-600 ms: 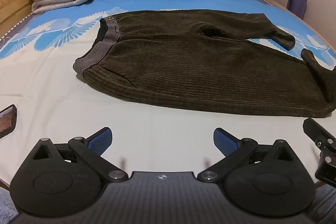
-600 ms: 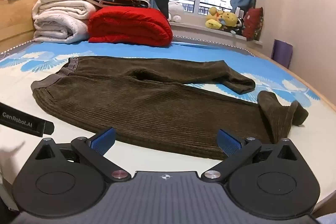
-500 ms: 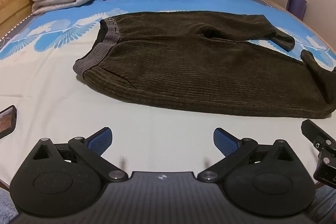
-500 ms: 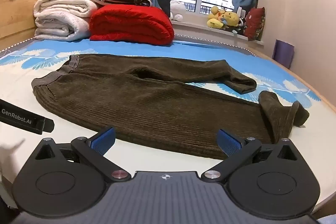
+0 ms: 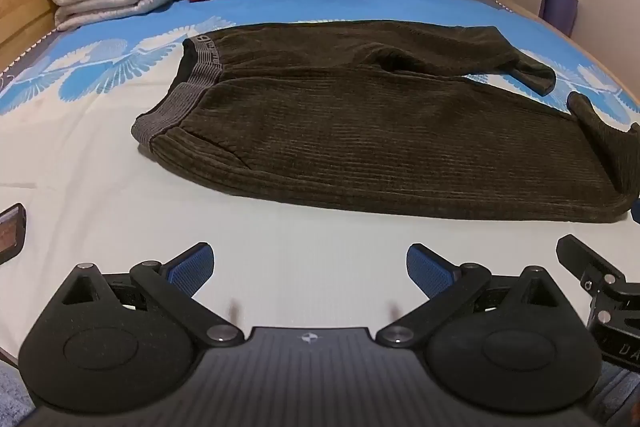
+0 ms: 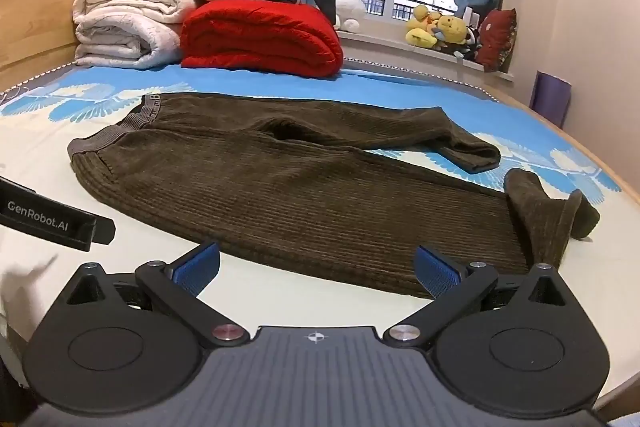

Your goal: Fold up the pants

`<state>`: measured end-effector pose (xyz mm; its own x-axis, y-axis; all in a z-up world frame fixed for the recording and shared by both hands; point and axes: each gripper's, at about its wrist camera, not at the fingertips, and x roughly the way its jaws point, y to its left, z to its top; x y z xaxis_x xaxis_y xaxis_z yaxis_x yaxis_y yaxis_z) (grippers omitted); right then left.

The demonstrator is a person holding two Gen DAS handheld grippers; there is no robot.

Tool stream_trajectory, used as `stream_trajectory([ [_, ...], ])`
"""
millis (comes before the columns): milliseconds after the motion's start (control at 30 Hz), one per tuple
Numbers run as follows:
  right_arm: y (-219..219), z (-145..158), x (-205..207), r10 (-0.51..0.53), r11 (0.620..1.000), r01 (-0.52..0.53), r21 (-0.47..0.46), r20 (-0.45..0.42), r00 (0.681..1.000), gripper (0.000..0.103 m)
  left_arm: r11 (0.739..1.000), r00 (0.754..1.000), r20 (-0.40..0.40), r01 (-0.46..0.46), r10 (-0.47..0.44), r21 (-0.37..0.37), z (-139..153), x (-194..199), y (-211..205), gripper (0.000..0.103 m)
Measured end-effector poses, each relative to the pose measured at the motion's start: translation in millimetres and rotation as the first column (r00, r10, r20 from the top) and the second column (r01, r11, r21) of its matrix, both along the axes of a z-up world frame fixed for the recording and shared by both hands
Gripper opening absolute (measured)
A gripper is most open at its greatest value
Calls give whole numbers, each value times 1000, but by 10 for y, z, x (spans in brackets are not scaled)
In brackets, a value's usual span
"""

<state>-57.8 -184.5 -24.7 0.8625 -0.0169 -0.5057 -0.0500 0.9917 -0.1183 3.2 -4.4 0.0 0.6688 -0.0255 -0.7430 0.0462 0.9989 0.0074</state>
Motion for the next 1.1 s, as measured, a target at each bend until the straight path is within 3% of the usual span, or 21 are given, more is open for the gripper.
stream_trajectory([
  [1100, 83, -15, -14, 39, 997, -39, -60, -1, 999, 102, 1000, 1000, -7, -5, 5, 2, -76, -29, 37, 103],
])
